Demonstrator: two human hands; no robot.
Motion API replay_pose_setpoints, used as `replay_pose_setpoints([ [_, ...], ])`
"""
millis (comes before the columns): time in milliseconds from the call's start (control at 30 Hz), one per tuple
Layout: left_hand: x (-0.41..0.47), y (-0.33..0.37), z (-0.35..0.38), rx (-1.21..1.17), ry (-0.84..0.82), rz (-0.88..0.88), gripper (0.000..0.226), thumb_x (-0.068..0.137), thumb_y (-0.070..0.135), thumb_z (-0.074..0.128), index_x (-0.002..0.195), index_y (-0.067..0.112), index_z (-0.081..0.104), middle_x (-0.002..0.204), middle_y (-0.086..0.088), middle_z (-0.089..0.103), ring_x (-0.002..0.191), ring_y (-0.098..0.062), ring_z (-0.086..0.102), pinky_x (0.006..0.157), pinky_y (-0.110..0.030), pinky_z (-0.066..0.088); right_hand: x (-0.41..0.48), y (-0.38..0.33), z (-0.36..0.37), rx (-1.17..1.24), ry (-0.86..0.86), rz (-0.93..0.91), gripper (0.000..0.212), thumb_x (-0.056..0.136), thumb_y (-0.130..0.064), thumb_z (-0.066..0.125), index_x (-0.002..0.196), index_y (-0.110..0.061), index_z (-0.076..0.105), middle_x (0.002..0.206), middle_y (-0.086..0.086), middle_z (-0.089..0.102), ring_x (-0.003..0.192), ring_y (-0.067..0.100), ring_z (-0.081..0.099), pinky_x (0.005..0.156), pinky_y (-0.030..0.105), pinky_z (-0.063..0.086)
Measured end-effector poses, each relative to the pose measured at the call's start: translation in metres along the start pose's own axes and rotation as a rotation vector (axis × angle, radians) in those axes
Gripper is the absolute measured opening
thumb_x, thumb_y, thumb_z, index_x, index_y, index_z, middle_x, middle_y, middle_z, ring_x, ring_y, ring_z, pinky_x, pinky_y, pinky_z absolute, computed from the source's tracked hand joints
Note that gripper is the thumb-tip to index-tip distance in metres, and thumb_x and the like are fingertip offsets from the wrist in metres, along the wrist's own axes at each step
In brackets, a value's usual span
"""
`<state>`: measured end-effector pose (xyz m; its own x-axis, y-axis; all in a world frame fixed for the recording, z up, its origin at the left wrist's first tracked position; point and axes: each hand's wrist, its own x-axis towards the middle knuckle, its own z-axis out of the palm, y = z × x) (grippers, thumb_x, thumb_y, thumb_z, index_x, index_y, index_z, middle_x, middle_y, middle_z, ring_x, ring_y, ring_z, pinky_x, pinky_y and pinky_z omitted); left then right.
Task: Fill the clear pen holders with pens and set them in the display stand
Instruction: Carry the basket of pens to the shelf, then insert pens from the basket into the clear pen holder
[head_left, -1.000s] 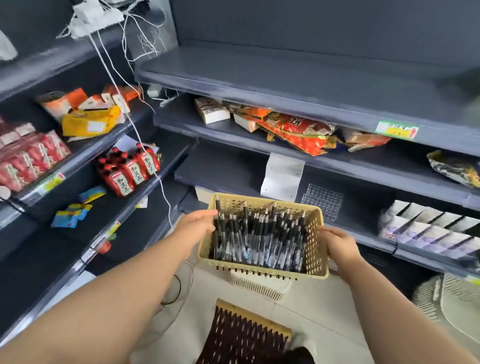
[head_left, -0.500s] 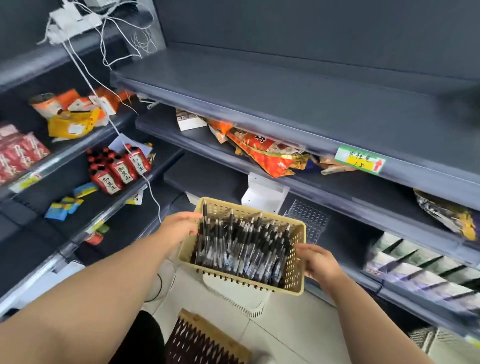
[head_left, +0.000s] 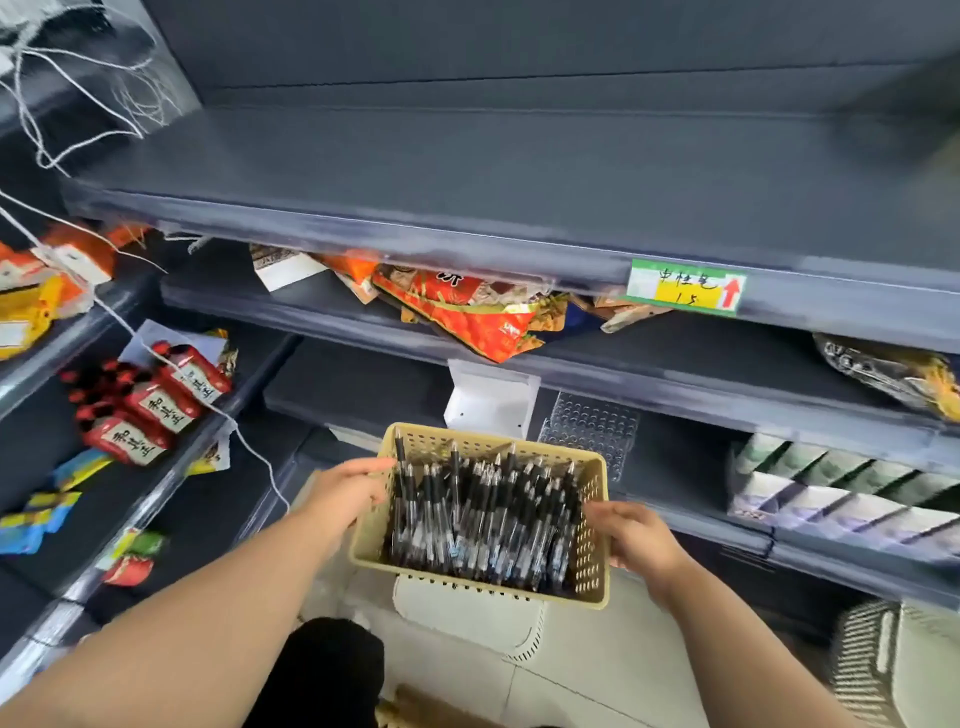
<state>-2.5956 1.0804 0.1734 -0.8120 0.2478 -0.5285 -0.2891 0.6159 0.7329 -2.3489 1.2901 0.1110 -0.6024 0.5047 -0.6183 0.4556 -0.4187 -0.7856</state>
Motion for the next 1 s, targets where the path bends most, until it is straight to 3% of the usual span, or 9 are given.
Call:
replay_pose_setpoints([
  [100, 0.049, -0.001, -0.007, 0.025, -0.081, -0.019, 0.053, 0.066, -0.011, 0.055, 0.087, 0.034, 0.073, 0.104, -0.006, 0.068, 0.088, -0.017, 0.060, 0.067, -0.027, 0.044, 0.027, 0.002, 0.025, 0.022, 0.080, 0.025, 0.010, 0.089, -0.015, 0.059, 0.096, -0.012, 0.066, 0.094, 0.009, 0.070, 0.086, 0.024, 0.064, 0.081, 0.035, 0.050],
  [200, 0.109, -0.013, -0.011, 0.118, -0.186, -0.005, 0.050, 0.067, -0.008, 0.056, 0.084, 0.037, 0.071, 0.109, -0.006, 0.066, 0.098, -0.019, 0.059, 0.073, -0.030, 0.043, 0.064, 0.014, 0.058, 0.007, 0.166, 0.058, 0.010, 0.090, -0.015, 0.058, 0.096, -0.015, 0.066, 0.087, 0.000, 0.067, 0.074, 0.012, 0.059, 0.058, 0.021, 0.041],
  [367, 0.205, -0.059, 0.008, 0.274, -0.346, 0.014, 0.052, 0.076, -0.005, 0.053, 0.096, 0.041, 0.065, 0.124, 0.006, 0.055, 0.108, -0.013, 0.050, 0.088, -0.026, 0.041, 0.135, 0.057, 0.097, 0.026, 0.254, 0.197, 0.008, 0.092, -0.017, 0.056, 0.095, -0.017, 0.064, 0.085, 0.000, 0.066, 0.072, 0.011, 0.058, 0.054, 0.022, 0.037],
  [467, 0.246, -0.103, 0.033, 0.311, -0.402, 0.014, 0.049, 0.079, -0.006, 0.053, 0.106, 0.033, 0.065, 0.122, 0.009, 0.055, 0.107, -0.011, 0.050, 0.090, -0.024, 0.041, 0.173, 0.093, 0.104, 0.008, 0.277, 0.252, 0.009, 0.092, -0.016, 0.055, 0.097, -0.014, 0.063, 0.089, 0.005, 0.065, 0.074, 0.015, 0.058, 0.058, 0.026, 0.040],
  [533, 0.271, -0.136, 0.051, 0.289, -0.383, 0.007, 0.045, 0.079, -0.006, 0.054, 0.105, 0.028, 0.067, 0.116, 0.004, 0.059, 0.107, -0.016, 0.054, 0.090, -0.026, 0.043, 0.199, 0.121, 0.103, -0.047, 0.301, 0.267, 0.011, 0.092, -0.009, 0.054, 0.092, -0.010, 0.065, 0.078, 0.006, 0.065, 0.063, 0.015, 0.056, 0.052, 0.024, 0.040],
  [633, 0.303, -0.188, 0.078, 0.164, -0.311, -0.021, 0.036, 0.081, -0.006, 0.052, 0.099, 0.017, 0.071, 0.097, -0.010, 0.069, 0.086, -0.027, 0.062, 0.072, -0.028, 0.042, 0.234, 0.169, 0.100, -0.095, 0.302, 0.248, 0.011, 0.091, -0.009, 0.055, 0.087, -0.006, 0.065, 0.068, 0.007, 0.062, 0.057, 0.016, 0.053, 0.050, 0.023, 0.038],
  [700, 0.317, -0.196, 0.088, 0.108, -0.260, -0.043, 0.029, 0.081, -0.006, 0.050, 0.094, 0.009, 0.072, 0.085, -0.019, 0.068, 0.070, -0.028, 0.055, 0.062, -0.029, 0.040, 0.244, 0.177, 0.097, -0.135, 0.311, 0.255, 0.013, 0.091, -0.013, 0.056, 0.086, -0.004, 0.065, 0.066, 0.005, 0.062, 0.055, 0.014, 0.054, 0.050, 0.022, 0.040],
  [800, 0.344, -0.234, 0.105, 0.005, -0.270, -0.046, 0.028, 0.079, -0.010, 0.048, 0.093, 0.002, 0.070, 0.085, -0.016, 0.066, 0.056, -0.020, 0.058, 0.047, -0.017, 0.047, 0.271, 0.212, 0.100, -0.198, 0.315, 0.196, 0.017, 0.089, -0.019, 0.058, 0.079, -0.006, 0.064, 0.063, 0.003, 0.065, 0.051, 0.011, 0.056, 0.046, 0.017, 0.040],
  [1000, 0.361, -0.279, 0.104, -0.040, -0.287, 0.074, 0.037, 0.076, -0.003, 0.049, 0.083, 0.022, 0.076, 0.074, -0.001, 0.073, 0.071, -0.022, 0.069, 0.074, -0.034, 0.052, 0.298, 0.242, 0.102, -0.346, 0.399, 0.037, 0.022, 0.086, -0.033, 0.061, 0.074, -0.015, 0.063, 0.056, -0.002, 0.061, 0.049, 0.014, 0.055, 0.051, 0.021, 0.038],
])
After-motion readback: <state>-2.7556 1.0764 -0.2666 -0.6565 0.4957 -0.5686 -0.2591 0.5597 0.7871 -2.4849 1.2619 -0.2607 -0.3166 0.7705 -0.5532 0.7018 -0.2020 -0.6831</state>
